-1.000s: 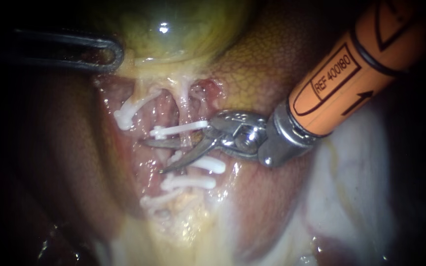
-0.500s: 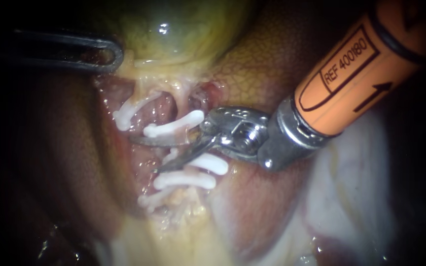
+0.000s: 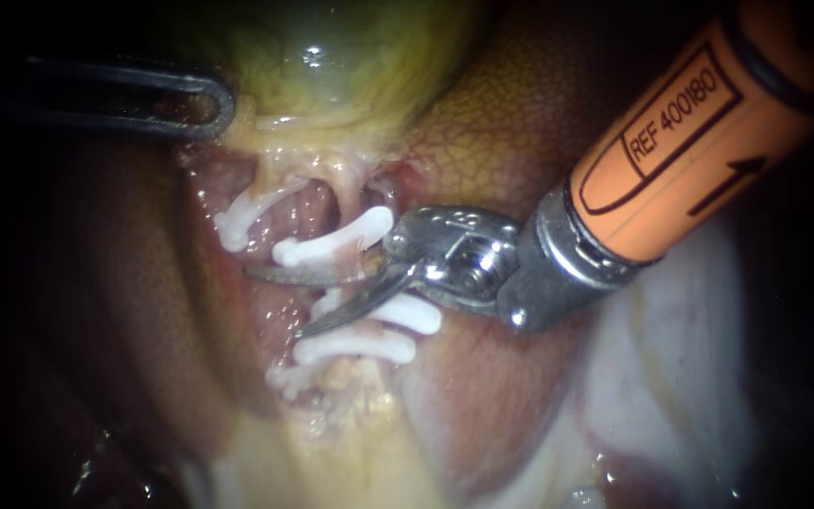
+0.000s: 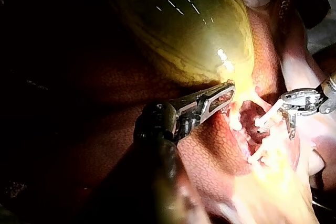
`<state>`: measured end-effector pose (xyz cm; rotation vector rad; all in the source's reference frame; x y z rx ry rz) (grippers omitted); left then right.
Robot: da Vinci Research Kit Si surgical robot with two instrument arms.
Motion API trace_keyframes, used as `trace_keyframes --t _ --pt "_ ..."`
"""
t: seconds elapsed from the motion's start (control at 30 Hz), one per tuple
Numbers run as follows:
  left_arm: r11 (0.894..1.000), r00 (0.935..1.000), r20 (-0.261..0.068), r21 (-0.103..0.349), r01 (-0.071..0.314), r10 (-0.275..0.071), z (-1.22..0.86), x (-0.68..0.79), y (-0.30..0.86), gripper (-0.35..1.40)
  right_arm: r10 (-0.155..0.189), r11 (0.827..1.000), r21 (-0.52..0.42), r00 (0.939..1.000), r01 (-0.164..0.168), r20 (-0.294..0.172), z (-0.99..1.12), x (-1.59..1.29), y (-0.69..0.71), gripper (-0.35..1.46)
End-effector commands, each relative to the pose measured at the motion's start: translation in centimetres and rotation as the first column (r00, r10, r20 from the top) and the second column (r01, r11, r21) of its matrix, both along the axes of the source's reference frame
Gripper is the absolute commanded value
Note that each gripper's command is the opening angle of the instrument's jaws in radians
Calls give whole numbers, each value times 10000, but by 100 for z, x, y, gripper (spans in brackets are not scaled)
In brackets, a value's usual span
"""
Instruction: Go to the cutting position right tube
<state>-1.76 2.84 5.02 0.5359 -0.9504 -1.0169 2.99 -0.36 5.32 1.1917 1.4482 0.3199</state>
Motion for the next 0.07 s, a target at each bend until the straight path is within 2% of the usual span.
trace_keyframes --t 0.03,0.07 --pt "10000 10000 5 -1 -3 3 0 0 0 -35 3 10000 -1 10000 -3 4 1 0 0 91" --pt "10000 10000 5 -1 -3 3 0 0 0 -35 4 10000 -1 10000 -4 5 1 0 0 91"
